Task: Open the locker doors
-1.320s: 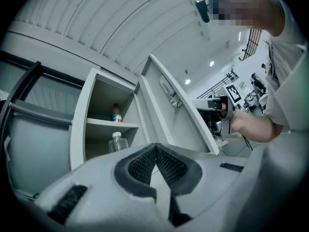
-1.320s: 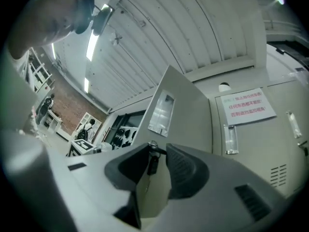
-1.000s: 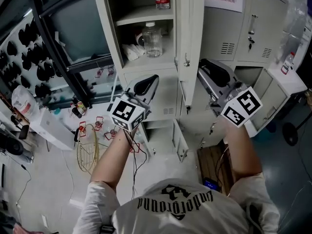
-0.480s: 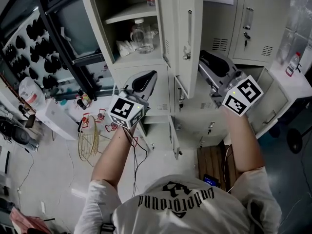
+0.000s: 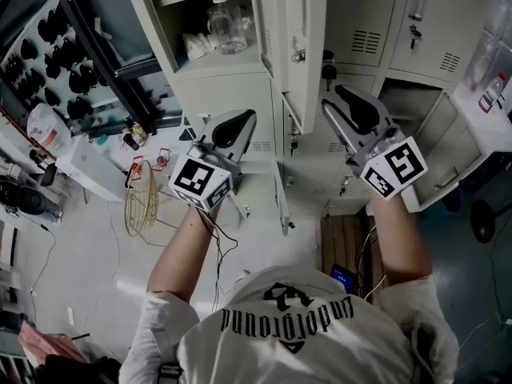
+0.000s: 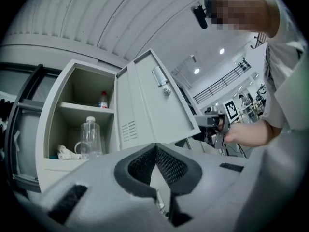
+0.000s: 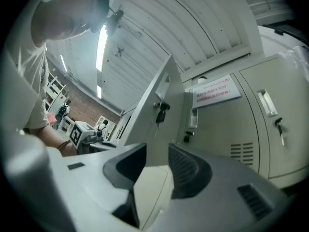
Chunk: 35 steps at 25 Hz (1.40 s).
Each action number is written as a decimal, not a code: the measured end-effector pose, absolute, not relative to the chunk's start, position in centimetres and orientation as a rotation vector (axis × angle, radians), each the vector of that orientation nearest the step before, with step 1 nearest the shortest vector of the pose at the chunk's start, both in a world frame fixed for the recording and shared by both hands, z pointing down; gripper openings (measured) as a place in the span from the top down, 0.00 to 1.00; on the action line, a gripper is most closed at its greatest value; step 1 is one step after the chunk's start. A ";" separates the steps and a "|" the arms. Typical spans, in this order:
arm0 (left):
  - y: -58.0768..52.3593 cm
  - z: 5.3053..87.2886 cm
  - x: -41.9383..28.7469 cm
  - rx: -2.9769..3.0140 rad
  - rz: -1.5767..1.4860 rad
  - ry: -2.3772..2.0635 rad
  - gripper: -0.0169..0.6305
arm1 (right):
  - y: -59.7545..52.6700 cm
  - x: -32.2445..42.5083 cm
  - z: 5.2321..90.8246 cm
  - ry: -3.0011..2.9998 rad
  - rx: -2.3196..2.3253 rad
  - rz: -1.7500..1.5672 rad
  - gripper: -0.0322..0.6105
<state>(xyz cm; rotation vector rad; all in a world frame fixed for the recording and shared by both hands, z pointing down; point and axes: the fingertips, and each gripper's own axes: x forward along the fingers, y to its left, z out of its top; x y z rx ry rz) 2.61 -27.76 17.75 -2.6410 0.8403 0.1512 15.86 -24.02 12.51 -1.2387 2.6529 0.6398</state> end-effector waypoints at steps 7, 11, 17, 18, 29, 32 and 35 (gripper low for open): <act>-24.5 25.4 4.8 -2.723 0.112 0.840 0.96 | -23.1 17.4 24.5 2.736 -1.382 0.464 0.72; -23.0 29.7 5.5 -2.767 0.113 0.880 0.96 | -22.2 17.7 30.6 2.783 -1.444 0.371 0.72; -20.4 33.3 5.3 -2.802 0.154 0.957 0.96 | -19.1 17.4 34.7 2.758 -1.473 0.334 0.83; -20.0 33.7 5.4 -2.809 0.146 0.965 0.96 | -18.7 17.4 35.1 2.753 -1.474 0.330 0.85; -16.4 36.5 4.6 -2.862 0.036 1.058 0.96 | -15.7 16.2 37.2 2.840 -1.359 0.257 0.94; -15.3 36.7 3.4 -2.853 0.013 1.083 0.96 | -14.8 15.1 37.3 2.872 -1.314 0.274 0.94; -14.1 36.9 2.1 -2.848 -0.009 1.097 0.96 | -13.6 13.9 37.8 2.894 -1.300 0.215 0.94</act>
